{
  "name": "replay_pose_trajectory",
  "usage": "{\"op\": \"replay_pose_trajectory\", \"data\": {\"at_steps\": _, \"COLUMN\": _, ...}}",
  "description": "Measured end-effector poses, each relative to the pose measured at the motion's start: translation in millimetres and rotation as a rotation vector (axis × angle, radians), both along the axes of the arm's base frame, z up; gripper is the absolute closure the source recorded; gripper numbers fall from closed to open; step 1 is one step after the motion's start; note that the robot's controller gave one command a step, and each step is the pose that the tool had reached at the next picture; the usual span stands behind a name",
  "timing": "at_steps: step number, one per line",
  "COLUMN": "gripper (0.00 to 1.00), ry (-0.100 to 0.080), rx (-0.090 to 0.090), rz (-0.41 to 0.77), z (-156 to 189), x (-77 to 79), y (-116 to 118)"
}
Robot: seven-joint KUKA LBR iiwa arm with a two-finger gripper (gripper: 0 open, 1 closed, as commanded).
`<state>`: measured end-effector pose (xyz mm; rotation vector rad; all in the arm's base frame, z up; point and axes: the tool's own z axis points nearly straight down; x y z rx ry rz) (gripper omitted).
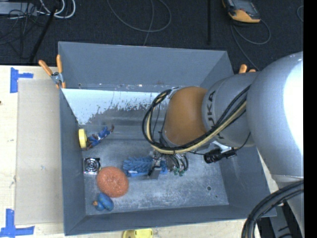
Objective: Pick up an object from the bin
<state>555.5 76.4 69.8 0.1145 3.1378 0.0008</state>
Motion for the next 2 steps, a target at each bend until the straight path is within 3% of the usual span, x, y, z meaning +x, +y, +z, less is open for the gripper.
{"op": "replay_pose_trajectory", "data": {"at_steps": 1, "gripper": 1.00, "ry": 0.000, "rx": 0.000, "rz": 0.000, "z": 0.0, "x": 0.0, "y": 0.0}}
{"op": "replay_pose_trajectory", "data": {"at_steps": 2, "gripper": 1.00, "ry": 0.000, "rx": 0.000, "rz": -0.004, "z": 141.3, "x": 12.6, "y": -5.9}}
